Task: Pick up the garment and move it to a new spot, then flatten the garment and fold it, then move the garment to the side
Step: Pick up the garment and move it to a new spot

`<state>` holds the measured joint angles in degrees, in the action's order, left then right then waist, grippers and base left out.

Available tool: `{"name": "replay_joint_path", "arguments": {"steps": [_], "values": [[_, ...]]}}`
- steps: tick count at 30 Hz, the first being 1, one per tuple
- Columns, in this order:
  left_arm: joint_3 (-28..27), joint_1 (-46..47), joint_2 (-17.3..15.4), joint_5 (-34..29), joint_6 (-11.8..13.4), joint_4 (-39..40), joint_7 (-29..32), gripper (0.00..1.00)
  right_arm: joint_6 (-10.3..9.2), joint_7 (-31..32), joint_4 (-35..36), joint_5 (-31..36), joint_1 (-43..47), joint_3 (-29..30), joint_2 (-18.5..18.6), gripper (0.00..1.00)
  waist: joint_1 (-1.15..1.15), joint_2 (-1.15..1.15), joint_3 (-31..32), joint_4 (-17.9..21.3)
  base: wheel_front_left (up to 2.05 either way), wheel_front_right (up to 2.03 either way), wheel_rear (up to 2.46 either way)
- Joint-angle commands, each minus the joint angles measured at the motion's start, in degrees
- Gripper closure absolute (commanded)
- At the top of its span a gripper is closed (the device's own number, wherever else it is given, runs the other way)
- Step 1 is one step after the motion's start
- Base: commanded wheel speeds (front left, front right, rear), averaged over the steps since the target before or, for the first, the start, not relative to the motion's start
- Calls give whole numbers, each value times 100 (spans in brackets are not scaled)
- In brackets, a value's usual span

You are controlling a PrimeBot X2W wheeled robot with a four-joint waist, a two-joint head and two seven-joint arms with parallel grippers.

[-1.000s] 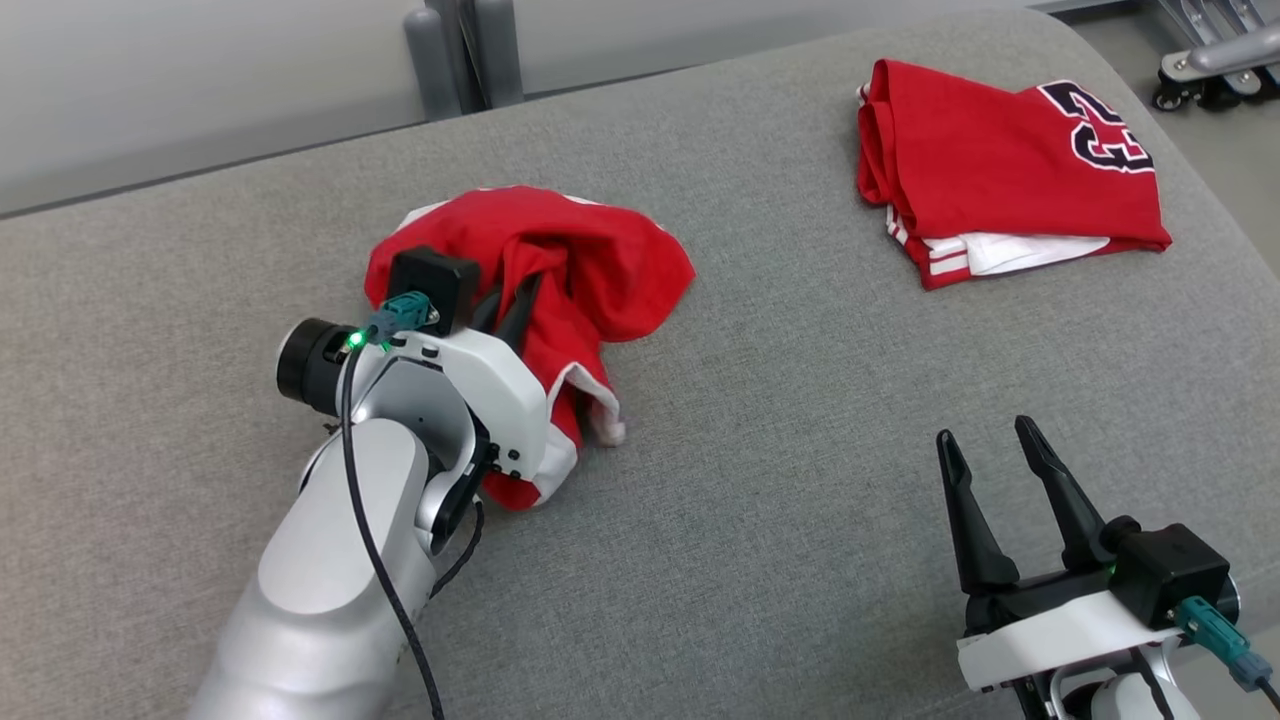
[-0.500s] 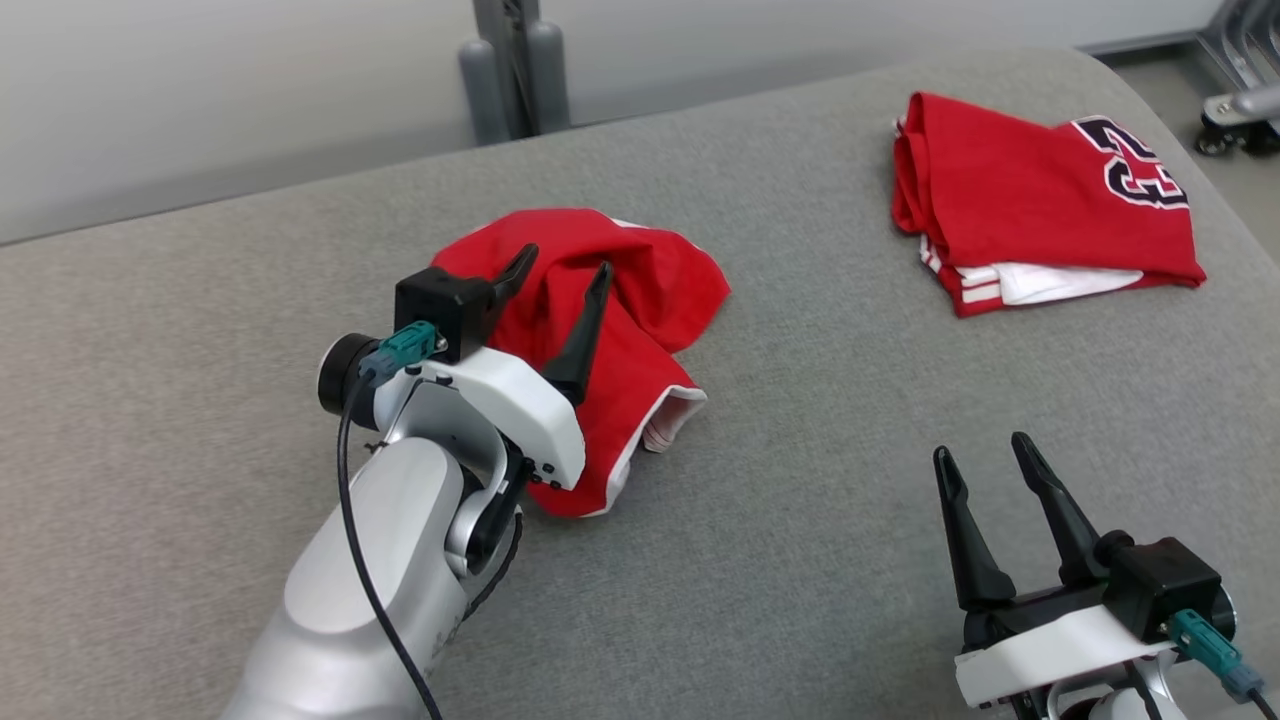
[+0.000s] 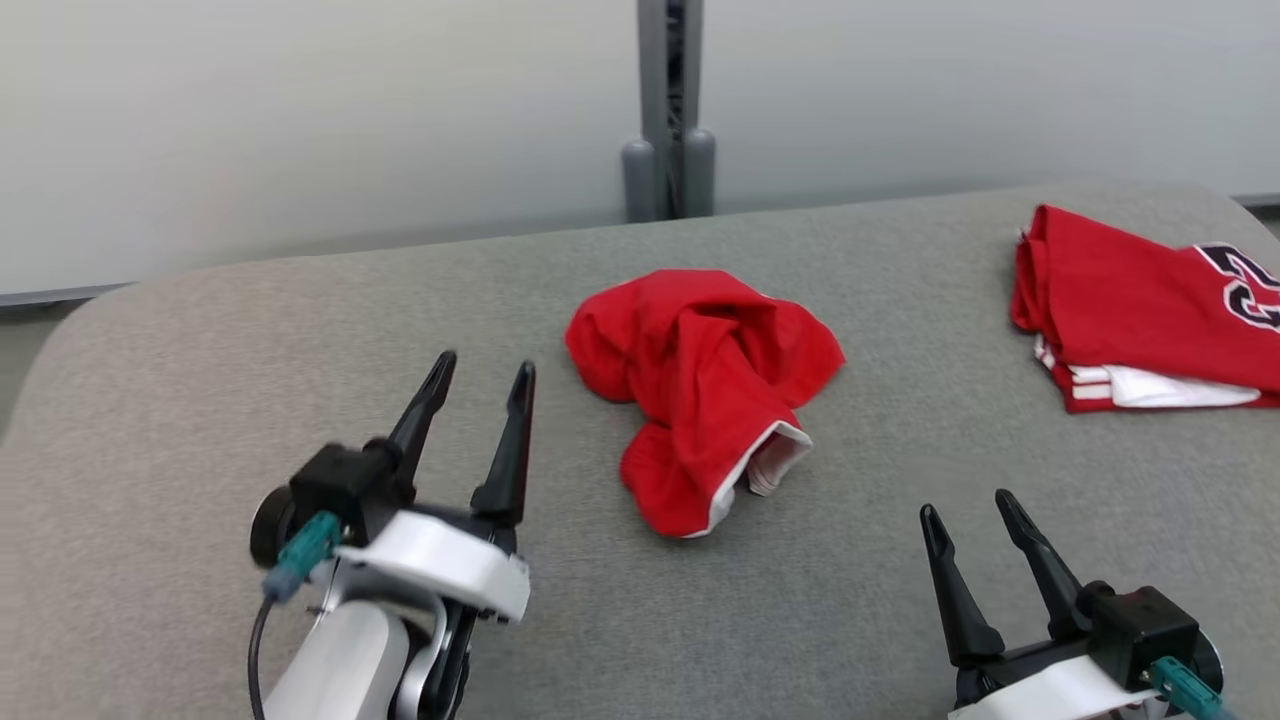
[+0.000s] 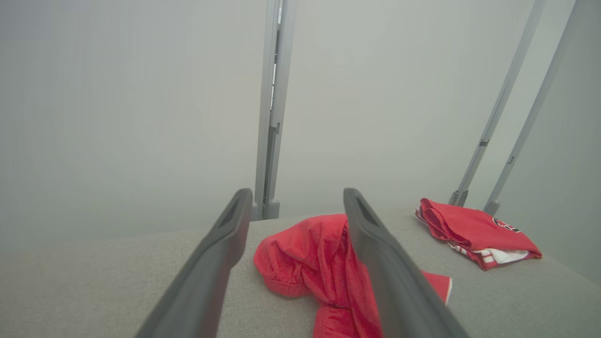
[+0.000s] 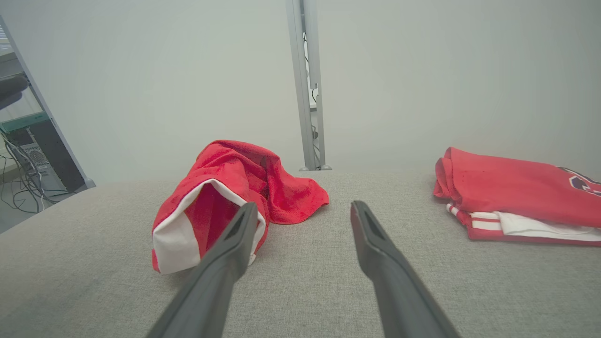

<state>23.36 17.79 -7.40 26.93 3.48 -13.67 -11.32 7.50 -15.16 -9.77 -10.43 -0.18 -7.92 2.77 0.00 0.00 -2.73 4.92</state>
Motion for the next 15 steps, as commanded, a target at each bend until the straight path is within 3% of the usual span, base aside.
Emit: {"name": "replay_joint_path", "arguments": {"steps": [1, 10, 15], "values": [[-3, -197, -85, -104, 87, 121, -92, 0, -2, 1, 13, 32, 84, 14, 28, 0, 0, 0, 202, -258, 0, 0, 0], [-215, -1249, -275, -564, 556, 722, -375, 0, -2, 1, 50, 7, 239, 75, 30, 0, 0, 0, 456, -643, 0, 0, 0], [-464, -1794, -182, -690, 678, 1034, -386, 0, -2, 0, 47, -33, 338, 128, 28, 0, 0, 0, 588, -727, 0, 0, 0]]}}
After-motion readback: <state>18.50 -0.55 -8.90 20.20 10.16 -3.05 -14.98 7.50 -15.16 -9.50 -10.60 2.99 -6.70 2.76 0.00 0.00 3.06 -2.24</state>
